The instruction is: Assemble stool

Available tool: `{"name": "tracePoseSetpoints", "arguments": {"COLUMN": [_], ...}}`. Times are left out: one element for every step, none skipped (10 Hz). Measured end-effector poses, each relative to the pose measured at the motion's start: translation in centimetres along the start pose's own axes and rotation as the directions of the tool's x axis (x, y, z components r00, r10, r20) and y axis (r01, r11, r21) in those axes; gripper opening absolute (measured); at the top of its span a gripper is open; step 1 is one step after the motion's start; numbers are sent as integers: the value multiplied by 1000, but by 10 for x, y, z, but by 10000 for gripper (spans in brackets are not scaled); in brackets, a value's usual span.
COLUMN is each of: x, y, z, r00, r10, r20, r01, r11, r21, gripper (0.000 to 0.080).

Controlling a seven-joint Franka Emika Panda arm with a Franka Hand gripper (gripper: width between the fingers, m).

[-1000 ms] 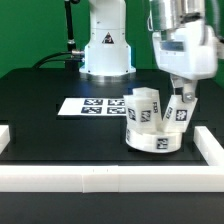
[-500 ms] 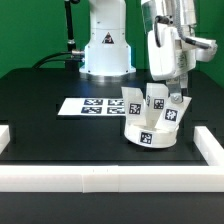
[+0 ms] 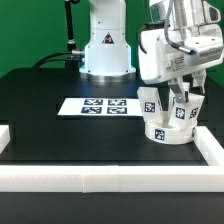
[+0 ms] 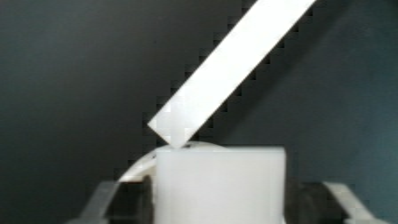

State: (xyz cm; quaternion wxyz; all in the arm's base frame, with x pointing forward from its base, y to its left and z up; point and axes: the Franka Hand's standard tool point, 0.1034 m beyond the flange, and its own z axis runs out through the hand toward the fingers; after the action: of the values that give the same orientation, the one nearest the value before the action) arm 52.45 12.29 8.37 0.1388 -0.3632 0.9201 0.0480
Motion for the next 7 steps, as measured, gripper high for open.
{"name": "tracePoseSetpoints", "arguments": {"x": [1,1,-2,-6,-11,-17,-15], "y": [-2,-2,-2,-5,-8,-8,-9], "z": [0,-1,-4,-12,-22,-33,-31], "r00": [1000,1000,1000,1000,999,998,998], "r10": [-9,-10,-15,-28,-36,-37,-38], "r20": [-1,-1,1,8,26,47,43], "r01": [9,10,15,28,37,40,40], "r11": [1000,1000,1000,999,999,998,998], "r21": [2,0,-18,-33,-37,-56,-48], "gripper": [499,499,617,640,640,648,648]}}
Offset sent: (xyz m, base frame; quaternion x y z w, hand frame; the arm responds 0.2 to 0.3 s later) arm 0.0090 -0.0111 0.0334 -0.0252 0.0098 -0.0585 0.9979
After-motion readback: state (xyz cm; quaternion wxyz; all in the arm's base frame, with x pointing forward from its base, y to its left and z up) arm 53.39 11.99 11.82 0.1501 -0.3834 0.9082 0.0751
